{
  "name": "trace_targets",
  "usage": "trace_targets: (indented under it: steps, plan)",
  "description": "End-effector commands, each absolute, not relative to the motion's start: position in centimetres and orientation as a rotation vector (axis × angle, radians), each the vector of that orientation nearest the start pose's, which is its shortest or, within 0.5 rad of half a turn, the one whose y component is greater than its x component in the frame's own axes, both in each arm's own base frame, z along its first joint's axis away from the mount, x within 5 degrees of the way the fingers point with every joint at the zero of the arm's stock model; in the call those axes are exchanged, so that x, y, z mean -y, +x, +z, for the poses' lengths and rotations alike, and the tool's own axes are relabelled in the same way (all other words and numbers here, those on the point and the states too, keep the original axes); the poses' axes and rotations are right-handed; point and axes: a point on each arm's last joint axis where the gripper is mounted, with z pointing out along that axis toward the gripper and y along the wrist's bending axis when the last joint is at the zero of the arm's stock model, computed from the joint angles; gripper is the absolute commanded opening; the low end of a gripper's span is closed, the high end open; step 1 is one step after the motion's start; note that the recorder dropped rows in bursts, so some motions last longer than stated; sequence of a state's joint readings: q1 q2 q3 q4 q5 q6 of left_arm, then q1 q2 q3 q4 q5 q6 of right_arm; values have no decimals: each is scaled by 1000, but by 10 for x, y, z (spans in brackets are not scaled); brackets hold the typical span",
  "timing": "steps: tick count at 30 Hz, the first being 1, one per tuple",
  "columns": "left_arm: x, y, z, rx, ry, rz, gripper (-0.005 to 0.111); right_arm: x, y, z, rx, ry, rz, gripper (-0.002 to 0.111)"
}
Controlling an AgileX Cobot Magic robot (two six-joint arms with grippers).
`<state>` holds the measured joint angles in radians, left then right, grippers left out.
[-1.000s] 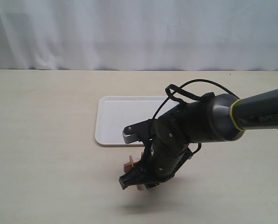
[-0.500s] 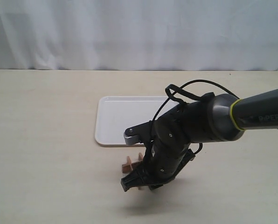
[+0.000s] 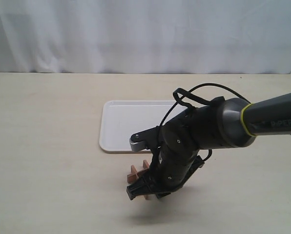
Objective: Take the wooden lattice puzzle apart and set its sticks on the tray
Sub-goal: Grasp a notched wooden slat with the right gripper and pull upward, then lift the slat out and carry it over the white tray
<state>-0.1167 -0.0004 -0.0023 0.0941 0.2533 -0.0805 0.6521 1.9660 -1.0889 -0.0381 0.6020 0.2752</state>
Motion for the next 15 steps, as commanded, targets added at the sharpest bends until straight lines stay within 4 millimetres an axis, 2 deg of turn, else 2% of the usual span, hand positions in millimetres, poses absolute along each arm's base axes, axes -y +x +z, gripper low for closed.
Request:
trace_targets:
  steps: [1,6,15]
  plan:
    - [4,55,191,-1722,89,-61,0,-213,282,120,-2898,-608,82,4]
    - [4,55,191,-1722,89,-61,0,-213,282,124,-2887,-605,90,4]
    - [4,55,191,-1722,89,-61,0,-212,280,145,-2849,-596,115,4]
